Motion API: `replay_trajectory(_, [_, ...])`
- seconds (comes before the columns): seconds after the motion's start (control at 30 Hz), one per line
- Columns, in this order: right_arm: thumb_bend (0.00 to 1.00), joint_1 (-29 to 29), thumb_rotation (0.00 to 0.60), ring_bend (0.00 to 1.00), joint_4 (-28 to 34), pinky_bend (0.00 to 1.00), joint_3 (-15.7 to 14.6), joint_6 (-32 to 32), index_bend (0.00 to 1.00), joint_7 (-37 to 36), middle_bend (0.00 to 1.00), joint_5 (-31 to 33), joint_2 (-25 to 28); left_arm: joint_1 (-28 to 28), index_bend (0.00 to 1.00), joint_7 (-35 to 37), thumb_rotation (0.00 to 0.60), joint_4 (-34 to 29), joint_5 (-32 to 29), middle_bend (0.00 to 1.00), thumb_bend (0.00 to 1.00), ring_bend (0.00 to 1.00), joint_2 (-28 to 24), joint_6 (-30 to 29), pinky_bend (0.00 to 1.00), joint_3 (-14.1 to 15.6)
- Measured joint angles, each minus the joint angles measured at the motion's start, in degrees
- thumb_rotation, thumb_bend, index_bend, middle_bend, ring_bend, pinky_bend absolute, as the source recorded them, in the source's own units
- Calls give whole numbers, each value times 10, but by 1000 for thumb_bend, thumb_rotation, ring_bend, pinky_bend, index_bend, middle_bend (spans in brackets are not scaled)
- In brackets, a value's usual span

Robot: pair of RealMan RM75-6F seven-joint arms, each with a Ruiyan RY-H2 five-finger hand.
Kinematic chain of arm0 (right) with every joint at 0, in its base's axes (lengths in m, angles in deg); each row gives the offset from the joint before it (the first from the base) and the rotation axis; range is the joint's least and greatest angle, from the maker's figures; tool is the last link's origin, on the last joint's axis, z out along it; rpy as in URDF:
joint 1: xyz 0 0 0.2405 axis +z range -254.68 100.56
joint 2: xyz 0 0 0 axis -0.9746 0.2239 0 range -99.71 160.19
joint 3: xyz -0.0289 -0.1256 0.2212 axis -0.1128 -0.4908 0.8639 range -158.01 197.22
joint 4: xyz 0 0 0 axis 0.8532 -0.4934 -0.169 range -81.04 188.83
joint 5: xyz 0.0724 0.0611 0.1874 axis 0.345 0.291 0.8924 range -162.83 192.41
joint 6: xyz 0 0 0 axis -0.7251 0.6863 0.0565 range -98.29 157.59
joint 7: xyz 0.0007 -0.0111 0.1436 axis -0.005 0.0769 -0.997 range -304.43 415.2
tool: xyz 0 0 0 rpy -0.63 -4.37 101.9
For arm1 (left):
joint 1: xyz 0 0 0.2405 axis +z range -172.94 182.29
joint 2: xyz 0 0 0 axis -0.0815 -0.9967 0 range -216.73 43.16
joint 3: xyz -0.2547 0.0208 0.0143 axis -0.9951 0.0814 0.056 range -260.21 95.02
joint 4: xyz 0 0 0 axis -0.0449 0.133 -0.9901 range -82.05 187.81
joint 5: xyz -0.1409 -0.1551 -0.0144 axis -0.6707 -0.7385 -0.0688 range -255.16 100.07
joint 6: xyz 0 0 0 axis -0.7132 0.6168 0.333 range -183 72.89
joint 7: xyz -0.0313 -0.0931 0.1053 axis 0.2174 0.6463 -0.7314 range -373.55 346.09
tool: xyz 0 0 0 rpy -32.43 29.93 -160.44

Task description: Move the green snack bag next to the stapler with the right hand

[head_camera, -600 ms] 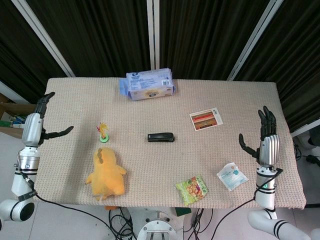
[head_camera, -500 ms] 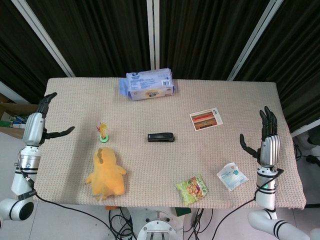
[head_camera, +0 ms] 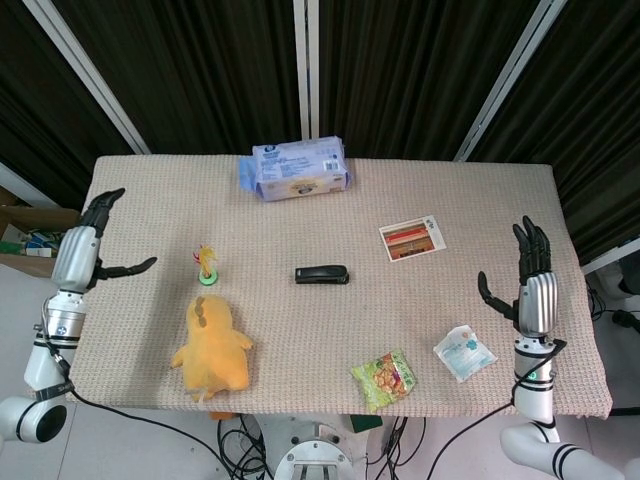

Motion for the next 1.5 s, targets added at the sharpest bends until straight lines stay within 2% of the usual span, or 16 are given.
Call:
replay_trajectory(0.13, [412, -1, 600, 0, 21, 9, -30, -18, 0, 13, 3, -21, 28, 1, 75, -13, 431, -6, 1, 88, 17, 53, -4, -2, 154, 4])
replay_trajectory(0.27, [432, 1, 600, 0, 74, 14, -72, -58, 0, 40, 8, -49, 86, 2, 75, -49, 441, -11, 3, 88, 17, 53, -10, -3, 153, 12])
replay_trajectory(0.37, [428, 4, 600, 0, 141, 16, -103, -102, 0, 80, 6, -63, 143, 3, 75, -83, 445, -18, 1, 89, 18, 53, -16, -3, 154, 17])
replay_trajectory(0.6, [355, 23, 600, 0, 361, 14, -174, -240, 0, 191, 1, -82, 286, 2, 75, -131, 447, -34, -8, 98, 17, 53, -17, 3, 153, 26])
replay_trajectory(0.7, [281, 38, 600, 0, 423, 6, -197, -304, 0, 247, 0, -89, 328, -1, 75, -138, 452, -36, -10, 98, 8, 53, -15, 8, 153, 29])
replay_trajectory(0.77, [200, 50, 600, 0, 444, 0, -206, -336, 0, 268, 0, -92, 338, -3, 75, -142, 449, -38, -10, 98, 0, 53, -13, 10, 153, 29])
replay_trajectory(0.97, [90, 93, 600, 0, 478, 0, -215, -415, 0, 298, 0, -95, 334, -5, 75, -143, 449, -38, -7, 98, 0, 53, -11, 4, 153, 29])
replay_trajectory(1.27, [82, 126, 600, 0, 490, 0, -207, -489, 0, 341, 0, -66, 309, -5, 75, -139, 444, -30, -7, 98, 0, 53, -7, 6, 152, 35])
replay_trajectory(1.5, [84, 137, 600, 0, 496, 0, -197, -521, 0, 420, 23, -3, 293, -2, 75, -132, 443, -27, -6, 98, 0, 53, -8, 0, 152, 36])
